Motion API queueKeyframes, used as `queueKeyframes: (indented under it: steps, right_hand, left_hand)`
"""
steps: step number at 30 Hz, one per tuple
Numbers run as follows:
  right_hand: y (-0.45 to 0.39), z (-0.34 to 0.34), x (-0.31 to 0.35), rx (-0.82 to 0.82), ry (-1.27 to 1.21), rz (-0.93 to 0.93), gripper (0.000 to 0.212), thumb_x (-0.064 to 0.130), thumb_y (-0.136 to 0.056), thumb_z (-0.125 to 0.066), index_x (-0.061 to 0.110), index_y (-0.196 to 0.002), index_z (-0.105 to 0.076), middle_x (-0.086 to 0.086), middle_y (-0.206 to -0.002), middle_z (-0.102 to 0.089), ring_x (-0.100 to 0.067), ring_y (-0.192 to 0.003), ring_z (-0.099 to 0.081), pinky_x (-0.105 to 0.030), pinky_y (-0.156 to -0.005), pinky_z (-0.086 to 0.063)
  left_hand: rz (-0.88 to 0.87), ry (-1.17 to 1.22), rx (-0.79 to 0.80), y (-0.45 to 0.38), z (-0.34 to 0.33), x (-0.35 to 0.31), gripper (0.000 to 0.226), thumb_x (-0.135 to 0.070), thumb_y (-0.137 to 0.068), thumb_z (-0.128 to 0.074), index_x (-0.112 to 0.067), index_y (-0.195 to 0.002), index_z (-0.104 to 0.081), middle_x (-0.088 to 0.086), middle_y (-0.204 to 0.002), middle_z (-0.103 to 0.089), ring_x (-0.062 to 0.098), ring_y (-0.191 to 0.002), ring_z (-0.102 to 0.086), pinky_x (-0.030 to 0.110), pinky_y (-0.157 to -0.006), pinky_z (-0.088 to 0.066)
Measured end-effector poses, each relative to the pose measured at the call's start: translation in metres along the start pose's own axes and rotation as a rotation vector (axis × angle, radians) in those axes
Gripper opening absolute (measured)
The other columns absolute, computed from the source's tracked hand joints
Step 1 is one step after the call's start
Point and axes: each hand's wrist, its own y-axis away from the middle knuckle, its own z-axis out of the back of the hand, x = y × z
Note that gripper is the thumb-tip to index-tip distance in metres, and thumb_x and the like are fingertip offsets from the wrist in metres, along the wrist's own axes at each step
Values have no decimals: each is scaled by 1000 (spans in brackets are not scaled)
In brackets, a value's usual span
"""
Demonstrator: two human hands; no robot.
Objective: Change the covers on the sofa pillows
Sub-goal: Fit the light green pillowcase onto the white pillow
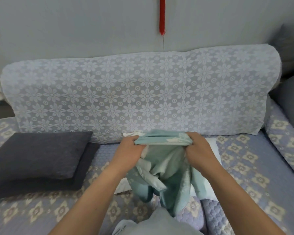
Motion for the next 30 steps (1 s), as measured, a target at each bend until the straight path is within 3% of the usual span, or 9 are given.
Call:
queueKeyframes:
  steps: [4,8,11,14,17,21,25,28,30]
  right_hand:
    - [1,-2,9,-148,-305,-49,37,-9,-83,-31,8,-90,-63,-14,-87,-66,-16,-71,-54,-30,-61,-42]
    - [14,-6,13,-99,-218,49,23,-3,-85,-41,10,-82,-59,-4,-76,-63,-16,-70,-54,-32,-61,-41]
    - [27,-8,11,198,16,95,15,35,-80,-75,29,-92,-68,11,-83,-70,-3,-76,-64,-23,-68,-51]
    - [25,-20,1,352,316,69,18,41,-78,-75,31,-89,-65,10,-84,-69,-9,-79,-65,-25,-66,-50]
    - [14,-21,0,60,413,66,9,21,-91,-58,26,-89,-65,-2,-93,-71,-27,-88,-64,-33,-68,-44]
    - [11,-5,5,-244,44,94,33,-5,-84,-42,19,-88,-65,3,-81,-66,-17,-76,-59,-22,-57,-40]
    - [22,-15,14,-212,-132,123,36,-7,-85,-39,24,-81,-59,5,-77,-64,-13,-70,-56,-22,-57,-39]
    - [30,-18,14,-2,-92,156,15,15,-90,-61,30,-91,-63,13,-87,-68,-8,-81,-62,-21,-64,-46]
    - [35,-23,10,225,42,146,29,39,-80,-77,37,-105,-64,19,-96,-69,1,-86,-63,-16,-68,-47]
  left_hand:
    - [40,-360,258,5,-9,13,31,-43,-78,-81,-27,-97,-63,-11,-87,-70,5,-77,-64,25,-67,-49]
    - [-48,-596,-109,3,-12,26,13,-19,-90,-55,-28,-97,-63,1,-93,-67,26,-89,-64,33,-68,-45]
    - [-108,-328,-207,2,6,14,24,-9,-91,-51,-26,-80,-63,1,-86,-63,22,-83,-63,29,-61,-41]
    - [-24,62,-54,12,7,-6,27,-10,-95,-46,-23,-95,-70,-2,-92,-73,15,-90,-68,31,-79,-53]
    - [-9,67,13,13,4,-1,14,-31,-92,-58,-27,-98,-70,-5,-93,-75,19,-93,-71,49,-90,-56]
    - [26,-273,330,19,3,11,38,-57,-77,-77,-38,-107,-65,-15,-99,-73,3,-91,-68,28,-86,-55]
    - [-41,-435,18,12,-6,21,14,-25,-93,-52,-28,-86,-63,-1,-92,-71,20,-84,-65,38,-78,-56]
    - [-50,-192,-185,12,9,20,28,-8,-95,-48,-23,-86,-70,-2,-83,-71,20,-82,-66,32,-69,-49]
    - [-29,107,-148,18,18,10,37,-4,-96,-45,-25,-94,-75,-2,-88,-75,16,-87,-68,30,-75,-52]
